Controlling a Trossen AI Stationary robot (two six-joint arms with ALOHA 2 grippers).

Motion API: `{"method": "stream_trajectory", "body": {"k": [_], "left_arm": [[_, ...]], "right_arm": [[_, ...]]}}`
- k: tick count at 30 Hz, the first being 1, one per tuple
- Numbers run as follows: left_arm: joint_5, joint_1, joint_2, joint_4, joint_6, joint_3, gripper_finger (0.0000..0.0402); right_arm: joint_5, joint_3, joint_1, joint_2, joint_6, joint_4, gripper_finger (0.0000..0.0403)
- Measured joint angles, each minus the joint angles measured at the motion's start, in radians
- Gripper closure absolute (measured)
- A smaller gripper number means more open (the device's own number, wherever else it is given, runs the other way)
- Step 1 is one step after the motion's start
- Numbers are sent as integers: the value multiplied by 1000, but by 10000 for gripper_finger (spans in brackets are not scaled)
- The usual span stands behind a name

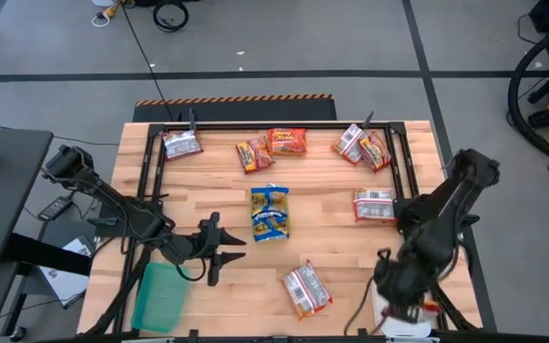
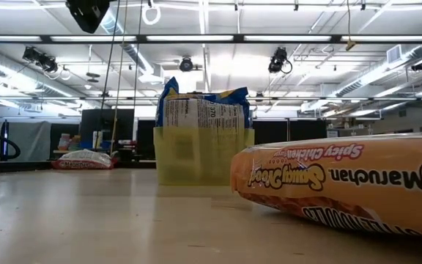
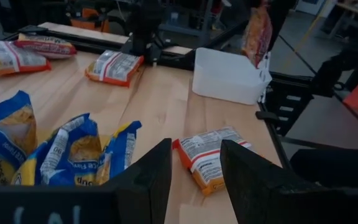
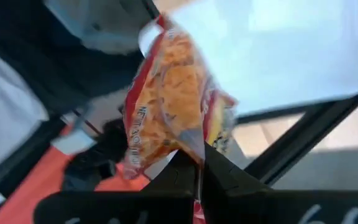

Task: Sort Maruchan noodles
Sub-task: Put the red noodle pack into the white bin

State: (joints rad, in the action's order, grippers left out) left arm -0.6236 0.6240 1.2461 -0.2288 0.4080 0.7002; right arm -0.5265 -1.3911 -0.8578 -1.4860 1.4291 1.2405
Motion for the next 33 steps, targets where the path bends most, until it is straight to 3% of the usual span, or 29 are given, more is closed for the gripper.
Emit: {"method": "stream_trajectory", "body": {"k": [8, 16, 25, 33], "left_arm": [[-2, 22, 8, -13, 0, 0, 260], [-1, 70, 13, -12, 22, 0, 260], [-11, 152, 23, -12, 53, 0, 260], [-38, 172, 24, -6, 7, 0, 260]], "right_arm": [[-16, 0, -82, -156, 104, -133, 393], [-34, 0, -90, -269, 127, -246, 392], [-88, 0, -69, -347, -86, -238, 358], [-54, 0, -25, -241, -289, -103, 293]]}}
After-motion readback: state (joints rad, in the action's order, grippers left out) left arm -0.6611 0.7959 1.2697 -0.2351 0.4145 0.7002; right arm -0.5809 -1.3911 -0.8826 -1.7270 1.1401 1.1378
